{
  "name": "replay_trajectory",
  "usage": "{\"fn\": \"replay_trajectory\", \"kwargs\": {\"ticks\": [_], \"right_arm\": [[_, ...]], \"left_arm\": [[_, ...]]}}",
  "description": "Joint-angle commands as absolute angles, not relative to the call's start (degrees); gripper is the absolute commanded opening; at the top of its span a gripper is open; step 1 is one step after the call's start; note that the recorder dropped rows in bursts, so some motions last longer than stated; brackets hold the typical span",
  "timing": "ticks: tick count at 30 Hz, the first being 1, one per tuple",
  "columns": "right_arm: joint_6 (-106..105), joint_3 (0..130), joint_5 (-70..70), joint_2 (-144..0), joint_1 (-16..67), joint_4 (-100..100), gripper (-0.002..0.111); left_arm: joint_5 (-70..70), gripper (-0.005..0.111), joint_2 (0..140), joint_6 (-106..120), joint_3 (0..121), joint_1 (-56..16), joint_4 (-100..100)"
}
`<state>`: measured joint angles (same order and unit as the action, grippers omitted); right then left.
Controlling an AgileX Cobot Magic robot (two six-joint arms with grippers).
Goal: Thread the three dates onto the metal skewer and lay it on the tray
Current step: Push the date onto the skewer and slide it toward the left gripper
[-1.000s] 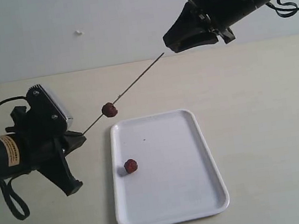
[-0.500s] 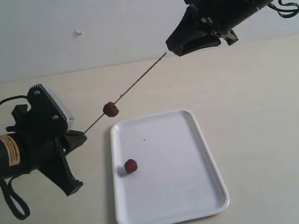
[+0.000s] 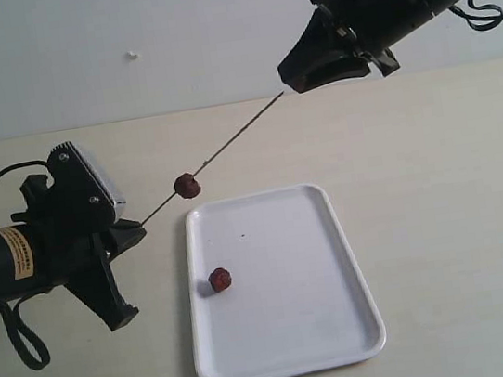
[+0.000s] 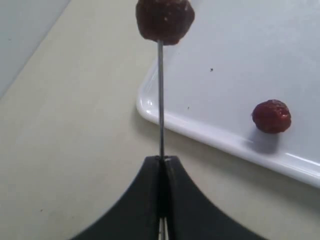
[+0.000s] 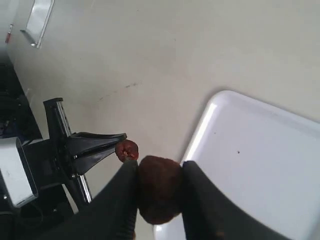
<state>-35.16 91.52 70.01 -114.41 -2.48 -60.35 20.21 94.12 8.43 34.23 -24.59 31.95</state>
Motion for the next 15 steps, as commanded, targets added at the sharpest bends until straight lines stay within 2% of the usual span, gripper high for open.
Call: {"fn": "replay_trajectory", "kwargs": {"ticks": [1,15], "right_arm": [[-35.26,91.83,69.96,-113.94,-2.64,-61.84,0.027],[-35.94,90.03,69.96,-113.94,-2.64,-63.05,0.027]], "left_arm": [[21.1,0.0,94.07,8.58,33.99,-24.49,30.91],[21.1,0.0,94.07,8.8,34.1,-24.39,29.59]]}}
